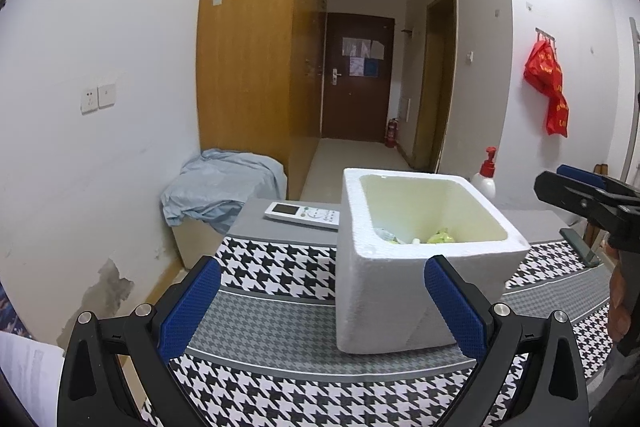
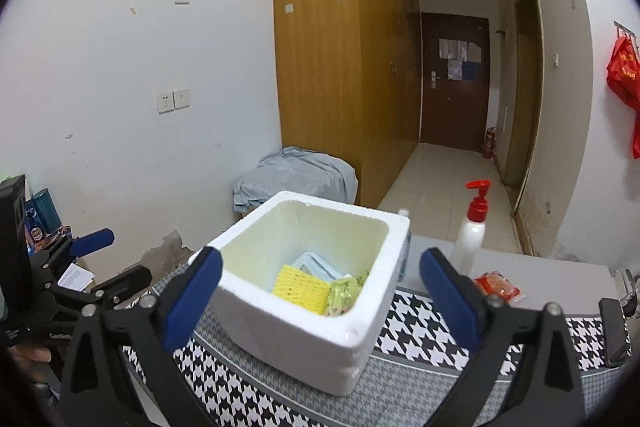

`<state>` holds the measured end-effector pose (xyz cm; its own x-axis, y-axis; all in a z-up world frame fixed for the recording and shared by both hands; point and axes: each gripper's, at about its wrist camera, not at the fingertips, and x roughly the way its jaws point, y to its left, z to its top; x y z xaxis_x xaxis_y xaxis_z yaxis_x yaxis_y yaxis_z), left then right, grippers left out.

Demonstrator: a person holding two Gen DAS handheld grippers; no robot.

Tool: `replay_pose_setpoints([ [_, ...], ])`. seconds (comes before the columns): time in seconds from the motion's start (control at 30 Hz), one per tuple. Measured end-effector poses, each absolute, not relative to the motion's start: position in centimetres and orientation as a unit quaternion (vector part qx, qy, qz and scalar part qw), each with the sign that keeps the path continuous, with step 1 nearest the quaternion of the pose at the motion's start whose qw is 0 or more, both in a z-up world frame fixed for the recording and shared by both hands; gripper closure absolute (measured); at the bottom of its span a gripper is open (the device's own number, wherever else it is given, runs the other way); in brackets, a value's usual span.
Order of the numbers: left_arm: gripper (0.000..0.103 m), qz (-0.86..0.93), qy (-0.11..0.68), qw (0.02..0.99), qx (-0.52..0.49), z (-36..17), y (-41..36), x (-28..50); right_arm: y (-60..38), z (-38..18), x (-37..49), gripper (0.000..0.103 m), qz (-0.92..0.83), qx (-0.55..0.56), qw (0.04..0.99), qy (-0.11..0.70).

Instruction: Organize soft objects

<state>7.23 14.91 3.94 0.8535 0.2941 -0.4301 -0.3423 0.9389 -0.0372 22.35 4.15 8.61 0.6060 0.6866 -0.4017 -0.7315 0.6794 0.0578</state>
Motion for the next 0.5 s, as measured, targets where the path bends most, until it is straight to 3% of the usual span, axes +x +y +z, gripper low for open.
replay_pose_setpoints([
  [0.5, 0.001, 0.148, 0.166, 0.974, -0.053, 5.3, 9.5, 3.9, -2.6, 8.0, 15.1, 0.000, 0.384, -0.045, 0.914, 0.120],
])
